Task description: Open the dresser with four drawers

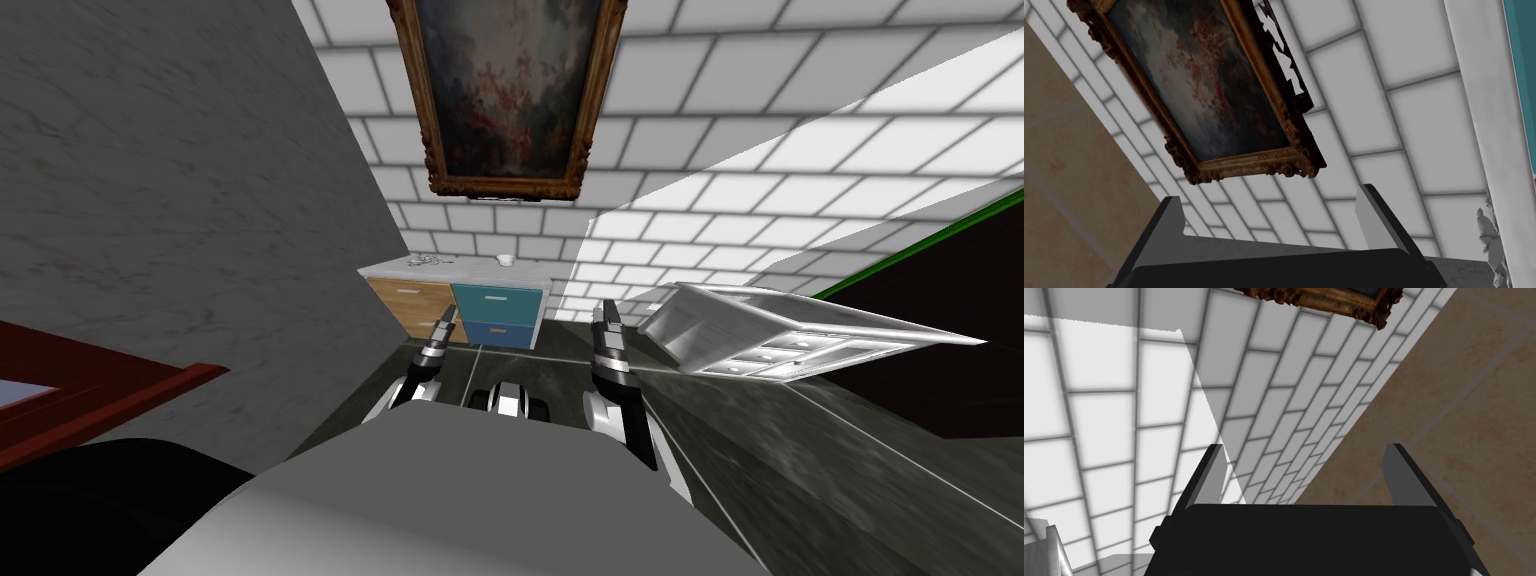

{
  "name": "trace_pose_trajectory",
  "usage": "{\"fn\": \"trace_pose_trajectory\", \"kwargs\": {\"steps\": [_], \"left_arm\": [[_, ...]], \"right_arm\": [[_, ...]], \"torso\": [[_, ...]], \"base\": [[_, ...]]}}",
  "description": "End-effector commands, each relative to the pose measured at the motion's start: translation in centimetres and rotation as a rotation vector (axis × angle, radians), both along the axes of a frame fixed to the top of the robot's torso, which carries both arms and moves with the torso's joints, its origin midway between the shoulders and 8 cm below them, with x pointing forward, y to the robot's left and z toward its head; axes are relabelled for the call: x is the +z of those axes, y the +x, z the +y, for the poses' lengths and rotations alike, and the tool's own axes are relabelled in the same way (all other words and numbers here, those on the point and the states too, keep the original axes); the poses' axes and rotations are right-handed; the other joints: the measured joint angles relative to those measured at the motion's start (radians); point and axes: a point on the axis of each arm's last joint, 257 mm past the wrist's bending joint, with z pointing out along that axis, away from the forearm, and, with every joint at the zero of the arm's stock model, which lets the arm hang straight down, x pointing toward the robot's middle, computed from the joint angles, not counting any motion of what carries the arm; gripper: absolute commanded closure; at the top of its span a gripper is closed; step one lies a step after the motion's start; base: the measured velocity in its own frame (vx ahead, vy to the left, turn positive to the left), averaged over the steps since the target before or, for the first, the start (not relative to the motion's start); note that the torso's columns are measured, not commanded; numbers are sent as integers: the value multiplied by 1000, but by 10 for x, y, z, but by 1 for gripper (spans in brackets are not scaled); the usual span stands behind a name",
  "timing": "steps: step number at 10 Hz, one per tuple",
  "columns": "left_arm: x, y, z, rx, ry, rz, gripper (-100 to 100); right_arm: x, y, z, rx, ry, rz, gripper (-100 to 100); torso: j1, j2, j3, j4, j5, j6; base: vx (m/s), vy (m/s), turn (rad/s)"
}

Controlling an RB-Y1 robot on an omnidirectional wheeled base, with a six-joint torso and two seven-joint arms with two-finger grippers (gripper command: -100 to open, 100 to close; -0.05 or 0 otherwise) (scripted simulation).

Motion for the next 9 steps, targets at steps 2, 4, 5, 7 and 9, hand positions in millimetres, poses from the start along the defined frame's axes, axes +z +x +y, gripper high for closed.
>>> {"fn": "trace_pose_trajectory", "kwargs": {"steps": [2,4,5,7,9], "left_arm": [[-30,9,5,21,-5,55,-100],[-45,13,7,31,-10,83,-100],[-52,16,8,36,-11,97,-100],[-67,19,11,44,-10,125,-100],[-89,24,14,52,-1,168,-100]], "right_arm": [[0,0,0,0,0,0,0],[0,0,0,0,0,0,0],[0,0,0,0,0,0,0],[0,0,0,0,0,0,0],[0,0,0,0,0,0,0]], "torso": [[0,0,0,0,0,0],[0,0,0,0,0,0],[0,0,0,0,0,0],[-1,-1,-1,0,0,0],[0,0,0,0,0,0]], "base": [[103,-5,-9],[91,0,-9],[96,-8,-10],[104,-16,-9],[107,-16,-13]]}}
